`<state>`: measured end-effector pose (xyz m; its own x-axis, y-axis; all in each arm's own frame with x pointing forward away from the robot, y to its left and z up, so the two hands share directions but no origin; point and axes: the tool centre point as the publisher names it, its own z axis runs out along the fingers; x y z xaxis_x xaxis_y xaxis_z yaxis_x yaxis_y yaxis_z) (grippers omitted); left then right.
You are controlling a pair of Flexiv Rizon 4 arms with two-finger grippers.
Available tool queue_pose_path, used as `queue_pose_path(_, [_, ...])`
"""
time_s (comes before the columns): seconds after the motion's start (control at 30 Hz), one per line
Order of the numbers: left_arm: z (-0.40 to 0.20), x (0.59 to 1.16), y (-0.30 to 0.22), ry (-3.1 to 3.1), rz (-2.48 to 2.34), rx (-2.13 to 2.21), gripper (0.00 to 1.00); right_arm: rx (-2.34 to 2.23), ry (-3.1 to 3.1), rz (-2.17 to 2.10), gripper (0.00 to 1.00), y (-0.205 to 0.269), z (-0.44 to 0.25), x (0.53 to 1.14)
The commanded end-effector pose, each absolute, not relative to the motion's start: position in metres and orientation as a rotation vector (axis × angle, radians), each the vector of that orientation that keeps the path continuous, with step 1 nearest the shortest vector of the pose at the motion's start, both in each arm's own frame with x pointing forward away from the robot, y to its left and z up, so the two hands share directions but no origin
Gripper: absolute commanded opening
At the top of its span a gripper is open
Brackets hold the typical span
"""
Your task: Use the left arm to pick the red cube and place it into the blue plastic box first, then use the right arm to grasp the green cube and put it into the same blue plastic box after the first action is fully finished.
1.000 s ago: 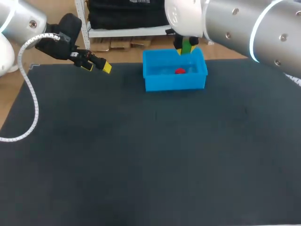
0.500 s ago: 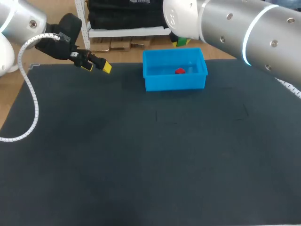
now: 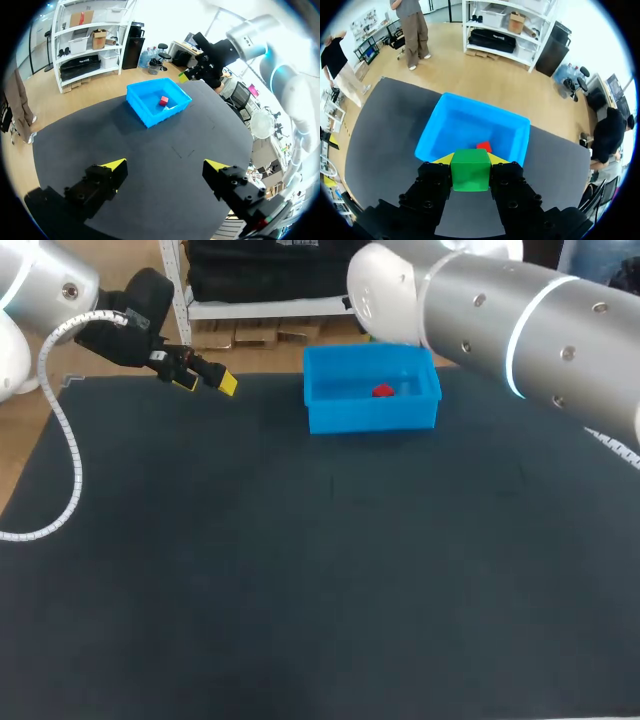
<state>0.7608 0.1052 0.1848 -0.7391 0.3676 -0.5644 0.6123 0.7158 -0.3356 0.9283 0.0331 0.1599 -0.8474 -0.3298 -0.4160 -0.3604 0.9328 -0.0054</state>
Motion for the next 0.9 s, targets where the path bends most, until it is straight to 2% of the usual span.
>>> queue_pose_path(0.03, [0.184, 0.760, 0.106, 2.450, -0.715, 0.752, 1.00, -0.501, 2.661, 0.106, 0.00, 0.033, 0.154, 0.939])
queue_pose_path(0.9, [0.184, 0.760, 0.106, 2.450, -0.715, 0.752, 1.00, -0.503, 2.551, 0.134, 0.00, 0.030, 0.106, 0.967])
